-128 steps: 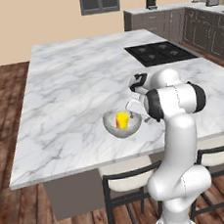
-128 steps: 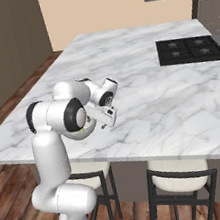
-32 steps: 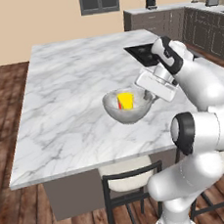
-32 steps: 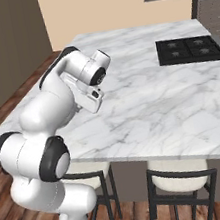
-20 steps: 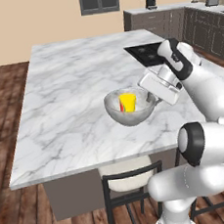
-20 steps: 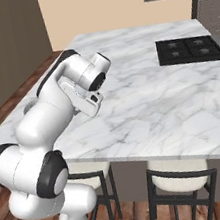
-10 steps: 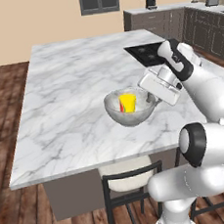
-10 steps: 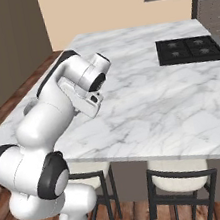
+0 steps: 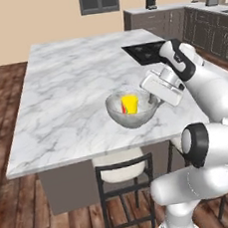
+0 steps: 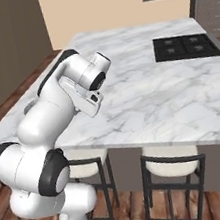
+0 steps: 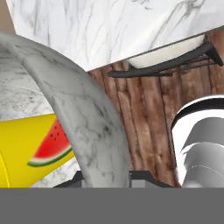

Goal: Place the cup inside the bowl on the dining table and move the bowl to any counter.

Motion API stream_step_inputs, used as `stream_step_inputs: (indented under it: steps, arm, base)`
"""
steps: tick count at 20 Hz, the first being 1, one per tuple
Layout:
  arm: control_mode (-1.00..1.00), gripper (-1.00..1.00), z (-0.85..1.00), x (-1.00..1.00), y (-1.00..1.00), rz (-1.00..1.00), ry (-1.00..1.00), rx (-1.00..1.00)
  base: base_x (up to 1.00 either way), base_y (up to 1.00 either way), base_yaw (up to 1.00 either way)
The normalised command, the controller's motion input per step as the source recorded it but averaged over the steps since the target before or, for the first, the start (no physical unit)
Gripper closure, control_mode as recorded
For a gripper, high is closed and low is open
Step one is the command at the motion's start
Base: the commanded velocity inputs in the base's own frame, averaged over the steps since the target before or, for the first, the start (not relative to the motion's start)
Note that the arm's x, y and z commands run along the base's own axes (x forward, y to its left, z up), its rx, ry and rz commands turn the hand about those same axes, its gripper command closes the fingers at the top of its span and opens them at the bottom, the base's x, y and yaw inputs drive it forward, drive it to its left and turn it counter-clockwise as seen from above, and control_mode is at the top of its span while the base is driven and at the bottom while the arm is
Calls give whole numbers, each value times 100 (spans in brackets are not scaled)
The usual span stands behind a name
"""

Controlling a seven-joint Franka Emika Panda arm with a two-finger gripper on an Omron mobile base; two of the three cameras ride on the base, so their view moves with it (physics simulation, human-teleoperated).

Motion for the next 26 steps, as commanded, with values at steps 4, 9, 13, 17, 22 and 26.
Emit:
stream_step_inputs:
  steps: [4, 9, 13, 17, 22, 26]
  arm:
    - [100, 100, 0, 0, 0, 0, 0, 0]
    - [100, 100, 0, 0, 0, 0, 0, 0]
    - [100, 100, 0, 0, 0, 0, 0, 0]
    - [100, 100, 0, 0, 0, 0, 0, 0]
    - [100, 100, 0, 0, 0, 0, 0, 0]
    - [100, 100, 0, 0, 0, 0, 0, 0]
  base:
    - [-61, -42, 0]
    - [-25, -52, -3]
    - [10, -86, 0]
    - [30, -100, 0]
    - [16, -83, 0]
    - [9, -70, 0]
